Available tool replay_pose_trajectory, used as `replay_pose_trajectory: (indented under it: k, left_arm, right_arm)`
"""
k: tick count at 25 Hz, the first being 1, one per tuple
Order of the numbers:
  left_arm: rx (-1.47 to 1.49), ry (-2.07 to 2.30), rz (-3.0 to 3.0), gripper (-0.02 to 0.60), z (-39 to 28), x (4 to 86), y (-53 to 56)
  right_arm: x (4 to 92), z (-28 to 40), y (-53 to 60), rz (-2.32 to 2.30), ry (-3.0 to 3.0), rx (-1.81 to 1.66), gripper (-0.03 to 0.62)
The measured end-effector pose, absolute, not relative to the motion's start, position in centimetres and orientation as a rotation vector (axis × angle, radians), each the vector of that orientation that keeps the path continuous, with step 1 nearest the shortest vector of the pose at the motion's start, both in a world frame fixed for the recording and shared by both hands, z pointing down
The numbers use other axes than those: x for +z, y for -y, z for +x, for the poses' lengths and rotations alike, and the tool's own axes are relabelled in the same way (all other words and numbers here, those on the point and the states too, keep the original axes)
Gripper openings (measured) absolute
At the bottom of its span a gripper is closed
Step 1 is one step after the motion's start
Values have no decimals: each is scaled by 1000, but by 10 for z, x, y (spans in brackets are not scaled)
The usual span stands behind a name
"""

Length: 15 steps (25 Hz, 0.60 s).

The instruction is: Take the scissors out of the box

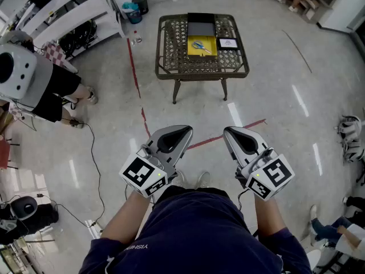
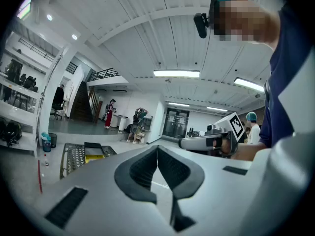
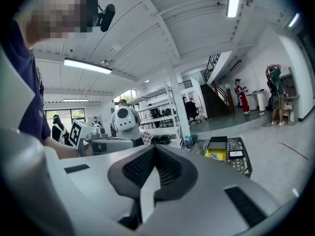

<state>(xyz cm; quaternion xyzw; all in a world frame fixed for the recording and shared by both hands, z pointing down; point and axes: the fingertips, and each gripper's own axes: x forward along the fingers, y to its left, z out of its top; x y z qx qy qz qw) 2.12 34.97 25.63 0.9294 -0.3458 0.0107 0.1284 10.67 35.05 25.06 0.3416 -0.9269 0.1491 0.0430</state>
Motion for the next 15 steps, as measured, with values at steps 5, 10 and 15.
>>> replay_pose_trajectory:
  k: [5, 10, 15]
  left_arm:
    - [38, 994, 2704, 25, 28, 260, -351]
    - [58, 1009, 2695, 25, 43, 267, -351]
    - [69, 1028, 2681, 25, 57, 276, -348]
  right_arm:
    - [255, 110, -350, 1031, 2842, 462, 18]
    - [261, 127, -348, 1040, 2848, 491, 18]
    - [275, 150, -347, 1045, 2824, 509, 18]
